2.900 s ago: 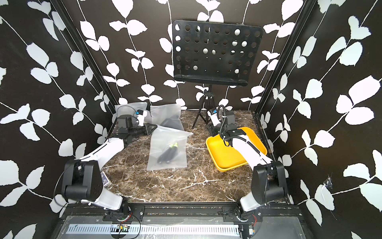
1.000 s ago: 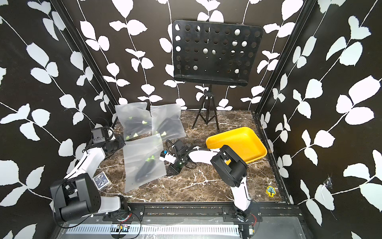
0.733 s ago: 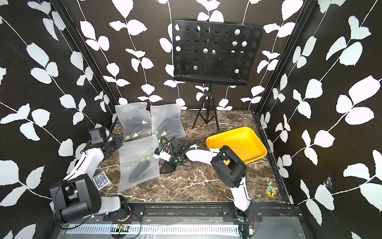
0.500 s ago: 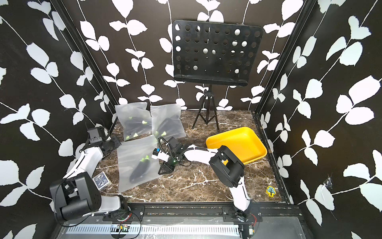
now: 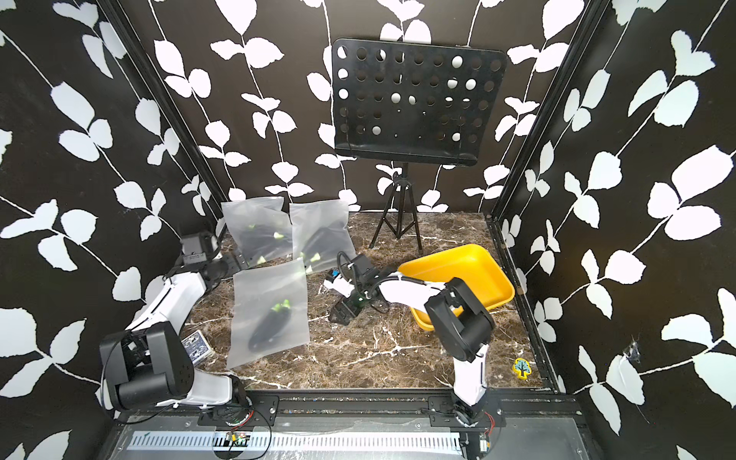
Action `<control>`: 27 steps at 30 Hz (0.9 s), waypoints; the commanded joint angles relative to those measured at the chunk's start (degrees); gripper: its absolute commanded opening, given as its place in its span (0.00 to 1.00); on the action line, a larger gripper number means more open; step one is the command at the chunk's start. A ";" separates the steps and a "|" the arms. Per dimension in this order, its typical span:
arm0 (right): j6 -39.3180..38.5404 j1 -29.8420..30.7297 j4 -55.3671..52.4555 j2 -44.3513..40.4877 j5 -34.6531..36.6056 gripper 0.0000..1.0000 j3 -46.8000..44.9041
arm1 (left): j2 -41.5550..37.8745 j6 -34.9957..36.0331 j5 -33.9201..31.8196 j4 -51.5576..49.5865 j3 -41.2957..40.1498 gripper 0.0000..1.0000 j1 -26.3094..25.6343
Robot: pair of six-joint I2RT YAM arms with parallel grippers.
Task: Place the eggplant in a zip-top bag and seal the zipper
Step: Move the zipper food storage bag to the center of the board, then reset both arms
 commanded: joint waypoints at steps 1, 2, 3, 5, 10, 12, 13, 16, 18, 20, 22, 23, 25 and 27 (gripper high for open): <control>1.19 -4.09 4.51 -6.13 11.91 1.00 -2.47 | -2.02 3.19 -4.58 3.41 -0.09 0.99 -6.13; 1.98 -5.40 6.35 -7.76 15.56 0.99 -3.90 | -1.57 3.88 -4.50 5.99 -1.06 0.99 -7.20; 2.24 -6.87 8.66 -9.76 19.00 0.99 -5.57 | -0.90 5.33 -4.07 9.88 -2.61 0.99 -8.21; 1.92 -9.11 11.92 -13.23 26.50 0.99 -8.13 | 0.33 7.54 -2.91 15.73 -5.14 0.99 -9.30; 1.22 -15.09 15.35 -22.89 43.37 1.00 -11.80 | -3.77 19.58 -3.79 31.56 -15.29 0.99 -9.34; 1.83 -18.44 18.01 -25.85 44.30 1.00 -14.43 | -4.19 23.09 -8.16 34.76 -17.66 0.99 -9.28; 2.36 -20.25 19.38 -26.99 44.45 1.00 -15.81 | -3.60 23.47 -9.64 34.91 -18.26 0.99 -9.20; 3.54 -25.69 22.91 -28.85 45.21 1.00 -19.57 | -1.93 20.76 -5.56 40.73 -21.77 0.99 -9.19; 3.79 -28.40 24.69 -29.02 47.06 0.99 -21.83 | -1.59 18.38 -2.51 40.69 -22.98 0.99 -9.29; 4.75 -31.07 25.42 -29.02 47.04 1.00 -23.59 | -1.74 18.01 0.17 40.05 -24.52 0.99 -9.35; 5.01 -33.20 27.00 -29.29 47.18 0.99 -26.01 | -1.75 17.76 0.93 41.48 -27.05 0.99 -9.58; 4.47 -34.01 28.59 -29.48 46.99 1.00 -27.34 | -1.35 17.67 0.47 44.35 -28.96 0.99 -9.55; 2.73 -35.42 32.95 -29.66 46.98 0.99 -31.07 | -0.31 17.70 -2.13 51.65 -31.81 0.99 -9.54; 2.16 -36.75 36.51 -29.66 47.60 1.00 -33.92 | -0.41 18.10 -1.50 53.92 -32.49 0.99 -9.55</control>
